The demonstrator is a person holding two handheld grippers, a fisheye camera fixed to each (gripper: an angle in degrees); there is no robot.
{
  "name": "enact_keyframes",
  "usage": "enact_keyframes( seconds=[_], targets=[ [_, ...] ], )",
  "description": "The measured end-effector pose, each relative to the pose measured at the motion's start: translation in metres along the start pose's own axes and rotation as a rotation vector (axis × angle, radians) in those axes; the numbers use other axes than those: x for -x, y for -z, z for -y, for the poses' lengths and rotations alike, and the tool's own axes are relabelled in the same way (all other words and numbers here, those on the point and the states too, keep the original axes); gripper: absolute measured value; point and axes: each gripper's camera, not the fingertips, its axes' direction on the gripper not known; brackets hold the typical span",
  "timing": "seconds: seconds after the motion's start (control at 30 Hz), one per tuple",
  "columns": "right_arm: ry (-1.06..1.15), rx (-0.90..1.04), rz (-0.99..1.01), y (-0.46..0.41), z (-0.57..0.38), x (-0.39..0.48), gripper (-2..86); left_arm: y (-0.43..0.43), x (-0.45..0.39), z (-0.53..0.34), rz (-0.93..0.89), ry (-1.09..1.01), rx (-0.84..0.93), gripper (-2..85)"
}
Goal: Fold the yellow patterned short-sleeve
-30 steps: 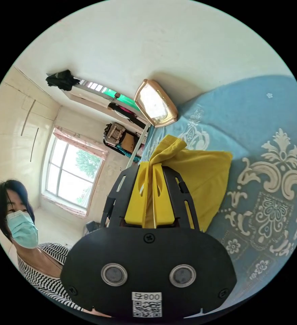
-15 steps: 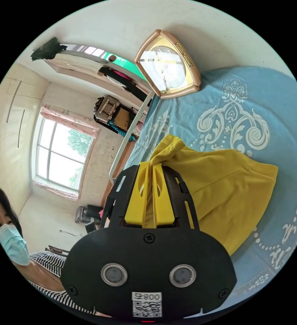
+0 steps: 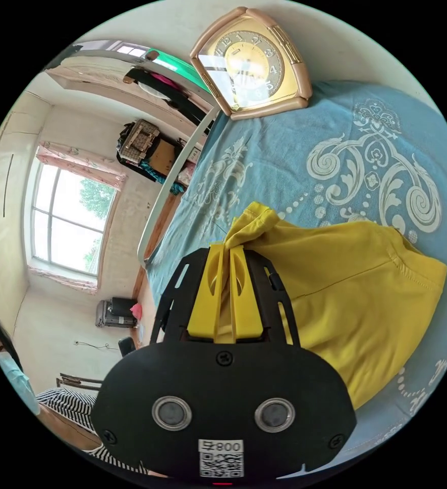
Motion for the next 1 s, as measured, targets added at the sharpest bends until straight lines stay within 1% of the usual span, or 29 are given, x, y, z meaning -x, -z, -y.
enact_keyframes(
  seconds=[0.2,0.33,0.43,0.57,0.63,0.73,0.77,0.87,1.0],
  targets=[
    [0.017,0.081,-0.086,-0.043,0.021,0.03,1.6,0.011,0.034,-0.001,-0.015,0.03,0.003,1.0],
    [0.131,0.108,-0.125,-0.063,0.032,0.07,1.5,0.018,0.047,-0.004,-0.017,0.032,0.006,1.0],
    [0.201,0.133,-0.195,-0.074,0.035,0.097,1.3,0.025,0.053,-0.007,0.0,0.019,0.0,0.9],
    [0.275,0.076,-0.217,-0.068,0.033,0.125,1.5,0.033,0.057,-0.012,0.04,-0.011,-0.001,0.7],
    [0.314,0.093,-0.254,-0.073,0.036,0.136,1.8,0.034,0.058,-0.014,0.043,-0.023,0.0,0.5],
    [0.372,0.169,-0.389,-0.094,0.04,0.152,2.3,0.035,0.054,-0.015,0.044,-0.061,-0.009,0.5],
    [0.372,0.208,-0.449,-0.106,0.041,0.155,2.6,0.034,0.05,-0.015,0.046,-0.086,-0.012,0.4],
    [0.373,0.29,-0.546,-0.134,0.04,0.156,3.8,0.029,0.039,-0.012,0.059,-0.162,-0.002,0.4],
    [0.402,0.29,-0.558,-0.143,0.037,0.167,5.7,0.016,0.032,-0.006,0.135,-0.229,0.033,0.4]
  ],
)
